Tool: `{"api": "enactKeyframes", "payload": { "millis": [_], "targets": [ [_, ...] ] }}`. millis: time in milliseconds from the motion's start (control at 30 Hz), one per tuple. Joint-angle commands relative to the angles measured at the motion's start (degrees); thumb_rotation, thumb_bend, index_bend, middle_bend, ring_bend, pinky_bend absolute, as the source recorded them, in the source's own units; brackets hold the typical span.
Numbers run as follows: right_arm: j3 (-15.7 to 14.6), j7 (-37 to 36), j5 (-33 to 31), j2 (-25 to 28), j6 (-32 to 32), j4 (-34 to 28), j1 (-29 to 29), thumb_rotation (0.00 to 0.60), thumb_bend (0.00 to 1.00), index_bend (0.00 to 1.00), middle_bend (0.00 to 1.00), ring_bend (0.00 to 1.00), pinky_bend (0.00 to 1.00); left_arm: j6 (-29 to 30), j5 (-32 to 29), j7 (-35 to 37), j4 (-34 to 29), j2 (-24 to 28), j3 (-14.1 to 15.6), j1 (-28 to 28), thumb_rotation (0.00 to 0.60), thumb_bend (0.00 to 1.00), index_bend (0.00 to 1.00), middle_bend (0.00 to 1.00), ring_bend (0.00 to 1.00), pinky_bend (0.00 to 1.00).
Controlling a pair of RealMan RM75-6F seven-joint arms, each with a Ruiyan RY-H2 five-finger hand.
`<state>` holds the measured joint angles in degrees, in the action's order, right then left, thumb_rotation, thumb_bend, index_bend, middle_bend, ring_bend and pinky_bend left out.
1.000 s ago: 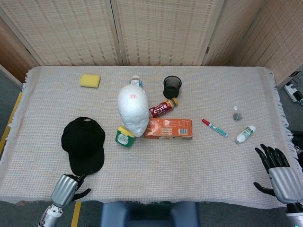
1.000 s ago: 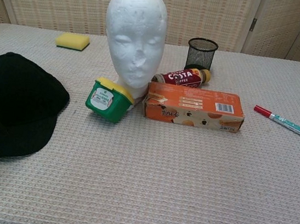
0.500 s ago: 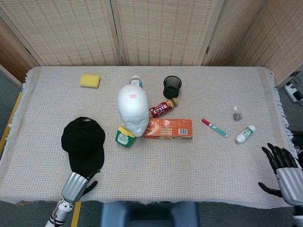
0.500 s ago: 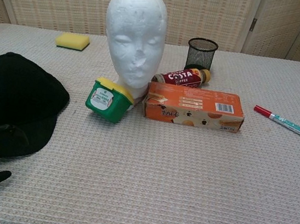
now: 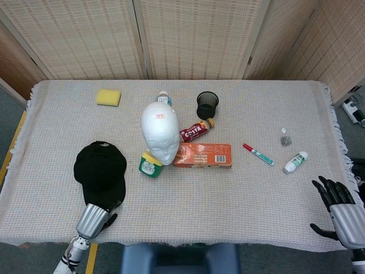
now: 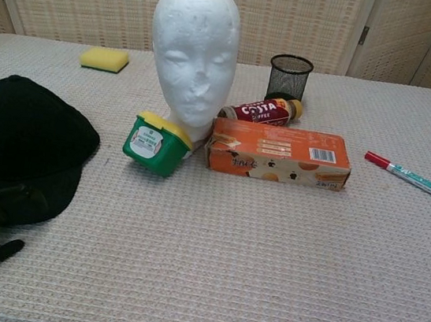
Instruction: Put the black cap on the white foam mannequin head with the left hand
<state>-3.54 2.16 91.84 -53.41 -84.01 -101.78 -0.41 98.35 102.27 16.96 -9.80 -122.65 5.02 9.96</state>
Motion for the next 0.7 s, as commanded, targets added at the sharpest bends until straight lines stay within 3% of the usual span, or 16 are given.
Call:
{"api": "enactKeyframes", "payload": {
  "millis": [33,700],
  "targets": [
    [-0.1,0.03,0.1,0.13,0.13,-0.16,0.03,0.6,0.07,0.0,0.0,0.0,0.0,-0.23,-0.61,-0.13,0.43,-0.02,-0.11,0.26,0.6,0.28,0.4,1.0,0.99,1.0],
    [-0.89,-0.3,0.94,0.94,1.42,-0.87,0.33,0.6,0.07,0.0,0.0,0.0,0.0,-2.37,-4.9,-0.69,1.63,1.39,-0.99,1.52,0.6,0.33,0.44,1.0,0.99,1.0]
  ]
}}
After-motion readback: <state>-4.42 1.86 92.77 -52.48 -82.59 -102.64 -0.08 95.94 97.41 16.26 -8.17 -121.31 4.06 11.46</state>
